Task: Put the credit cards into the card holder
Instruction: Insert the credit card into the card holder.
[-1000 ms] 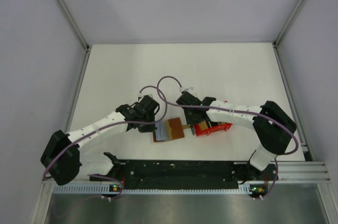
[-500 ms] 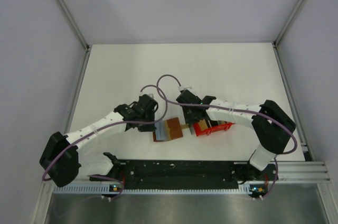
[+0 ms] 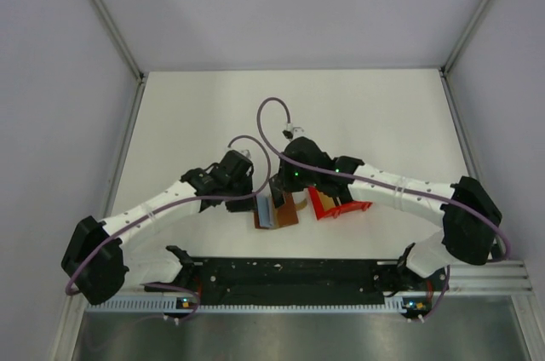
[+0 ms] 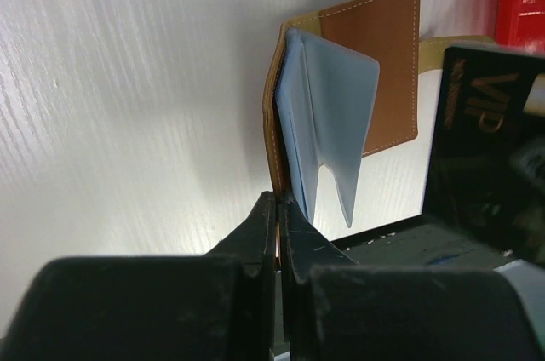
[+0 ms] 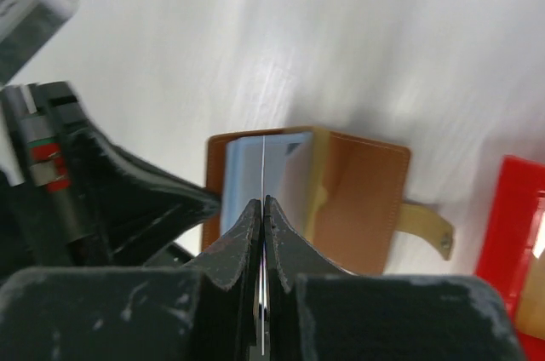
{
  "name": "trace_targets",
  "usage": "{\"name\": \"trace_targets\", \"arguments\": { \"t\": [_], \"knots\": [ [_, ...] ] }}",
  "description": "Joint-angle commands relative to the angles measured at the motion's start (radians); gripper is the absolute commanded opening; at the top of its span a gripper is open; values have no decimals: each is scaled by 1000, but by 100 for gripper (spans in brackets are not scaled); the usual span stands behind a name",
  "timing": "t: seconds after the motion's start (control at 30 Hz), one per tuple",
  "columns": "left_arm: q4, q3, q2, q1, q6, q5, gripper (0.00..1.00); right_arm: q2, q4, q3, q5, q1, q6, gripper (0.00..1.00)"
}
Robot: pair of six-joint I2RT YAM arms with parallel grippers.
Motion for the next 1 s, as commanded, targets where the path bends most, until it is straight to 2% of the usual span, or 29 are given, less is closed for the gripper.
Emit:
{"name": "trace_targets", "arguments": {
  "t": [0.0,0.3,0.97],
  "knots": [
    [50,-2,-26,1,-26,19,0,-3,115,46,11,66,75,0],
    [65,-19,-55,3,-49,10,0,82,118,45,-18,81,106,0],
    [80,-54,-62,3,-77,7,0,97,133,-9,106,109,133,0]
  ]
}}
